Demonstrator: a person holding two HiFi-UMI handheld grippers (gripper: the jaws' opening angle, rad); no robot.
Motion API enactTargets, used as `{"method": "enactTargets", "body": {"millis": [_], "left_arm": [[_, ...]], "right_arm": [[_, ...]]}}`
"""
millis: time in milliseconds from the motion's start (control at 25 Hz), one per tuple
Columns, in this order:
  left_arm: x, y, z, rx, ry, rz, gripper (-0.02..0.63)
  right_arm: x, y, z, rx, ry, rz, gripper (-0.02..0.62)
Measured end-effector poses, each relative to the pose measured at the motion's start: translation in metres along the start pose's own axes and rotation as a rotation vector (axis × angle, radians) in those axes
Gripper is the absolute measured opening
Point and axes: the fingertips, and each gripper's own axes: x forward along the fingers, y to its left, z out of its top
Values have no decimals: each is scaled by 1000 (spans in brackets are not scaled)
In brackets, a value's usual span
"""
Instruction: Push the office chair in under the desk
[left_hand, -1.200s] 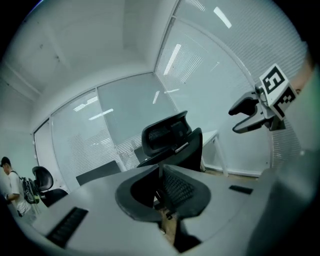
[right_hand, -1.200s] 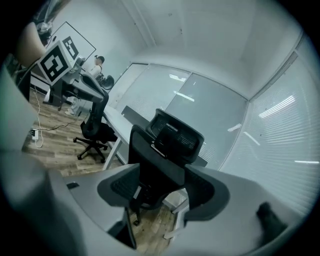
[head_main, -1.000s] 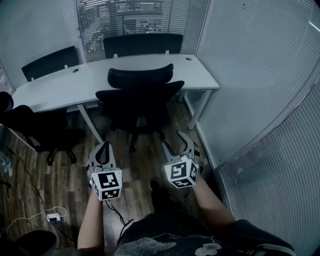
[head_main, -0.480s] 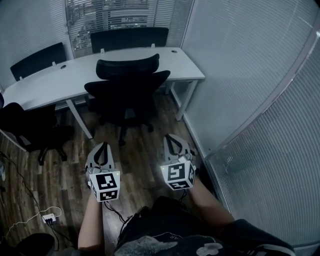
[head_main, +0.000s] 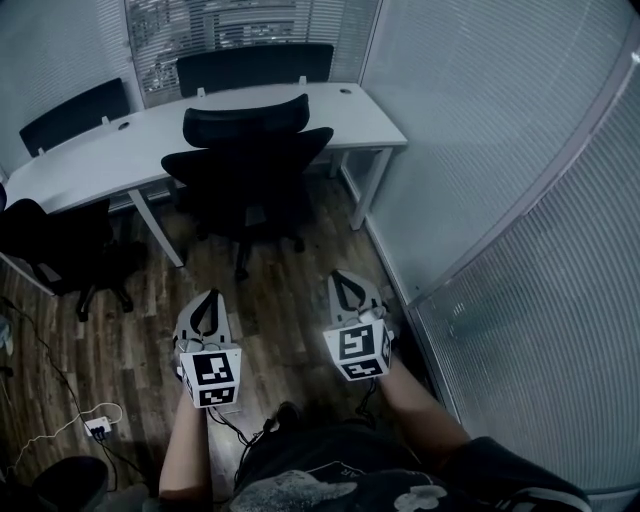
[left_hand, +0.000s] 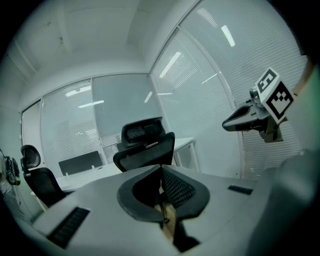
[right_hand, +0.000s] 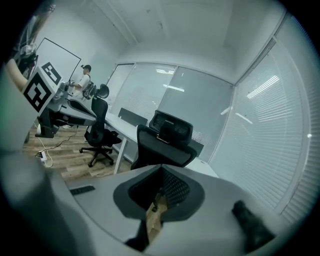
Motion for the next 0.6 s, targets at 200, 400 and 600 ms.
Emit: {"method": "enactTargets", "body": {"millis": [200, 400, 600], "left_arm": [[-20, -35, 14, -63, -49, -55, 17], [-46, -70, 16, -42, -37, -51, 17], [-78, -98, 31, -55, -45, -9, 18]], "right_arm": [[-26, -7, -15, 0, 6, 24, 21], [-60, -11, -30, 9, -11, 44, 21], [-99, -24, -41, -2, -26, 54, 21]]}}
